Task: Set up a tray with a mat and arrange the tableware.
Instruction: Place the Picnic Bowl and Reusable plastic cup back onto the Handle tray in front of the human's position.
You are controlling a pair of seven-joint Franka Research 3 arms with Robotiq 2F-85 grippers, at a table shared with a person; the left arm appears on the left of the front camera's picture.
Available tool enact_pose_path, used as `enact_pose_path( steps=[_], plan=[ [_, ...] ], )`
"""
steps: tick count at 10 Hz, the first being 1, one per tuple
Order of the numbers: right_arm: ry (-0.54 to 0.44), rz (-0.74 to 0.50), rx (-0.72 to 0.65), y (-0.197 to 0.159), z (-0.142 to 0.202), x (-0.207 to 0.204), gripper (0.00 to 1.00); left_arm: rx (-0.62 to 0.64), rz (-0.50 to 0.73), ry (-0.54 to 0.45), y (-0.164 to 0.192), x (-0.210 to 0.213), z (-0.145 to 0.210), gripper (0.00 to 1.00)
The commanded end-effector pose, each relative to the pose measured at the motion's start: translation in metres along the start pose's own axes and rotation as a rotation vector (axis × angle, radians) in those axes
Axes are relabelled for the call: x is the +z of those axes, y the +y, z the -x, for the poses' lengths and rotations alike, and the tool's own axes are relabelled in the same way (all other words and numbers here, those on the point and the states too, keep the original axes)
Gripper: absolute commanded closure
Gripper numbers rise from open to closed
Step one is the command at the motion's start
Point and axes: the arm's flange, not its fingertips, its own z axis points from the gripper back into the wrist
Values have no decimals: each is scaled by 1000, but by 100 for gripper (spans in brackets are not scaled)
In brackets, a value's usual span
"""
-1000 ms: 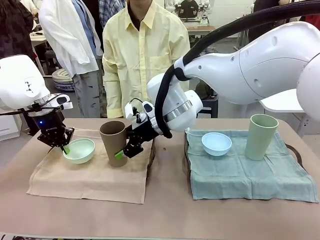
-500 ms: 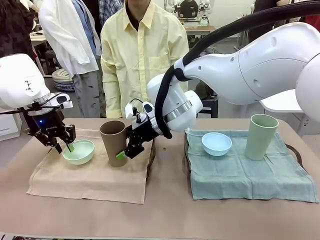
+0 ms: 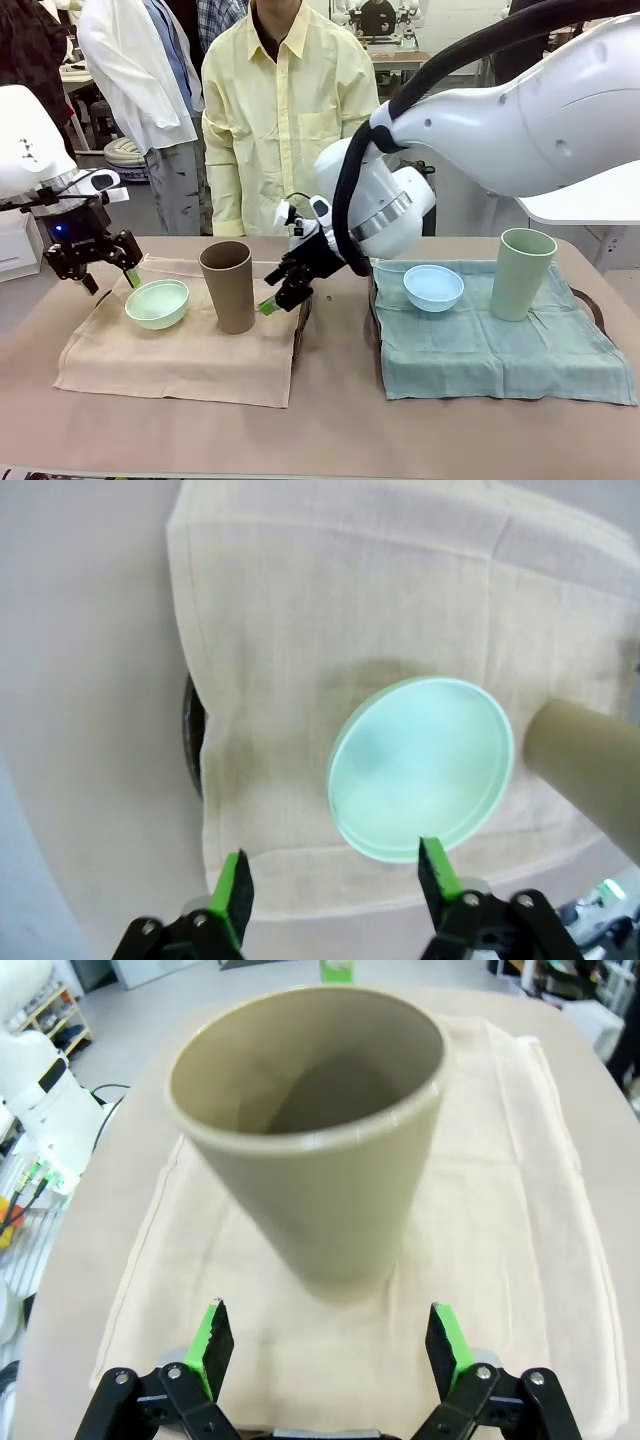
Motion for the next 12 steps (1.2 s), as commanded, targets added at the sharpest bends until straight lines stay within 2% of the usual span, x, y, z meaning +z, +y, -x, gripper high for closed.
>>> enact_pose_path(
  steps=[1, 3, 5, 7, 9, 12],
  plan=[
    [76, 15, -159, 20, 9, 29, 0, -47, 34, -23, 0, 15, 16, 0],
    [156, 80, -366, 37, -10, 70, 0, -120, 6, -33, -10, 36, 28, 0],
    [285, 168, -598, 62, -47, 113, 0, -215, -82, -52, -34, 53, 44, 0],
    [392, 193, -802, 78, -77, 140, 0, -279, -118, -66, -58, 70, 56, 0],
    [561, 249, -932, 93, -117, 146, 0, -272, -184, -82, -81, 101, 65, 0],
    [648, 388, -934, 118, -198, 153, 0, -228, -255, -69, -101, 144, 69, 0]
  ],
)
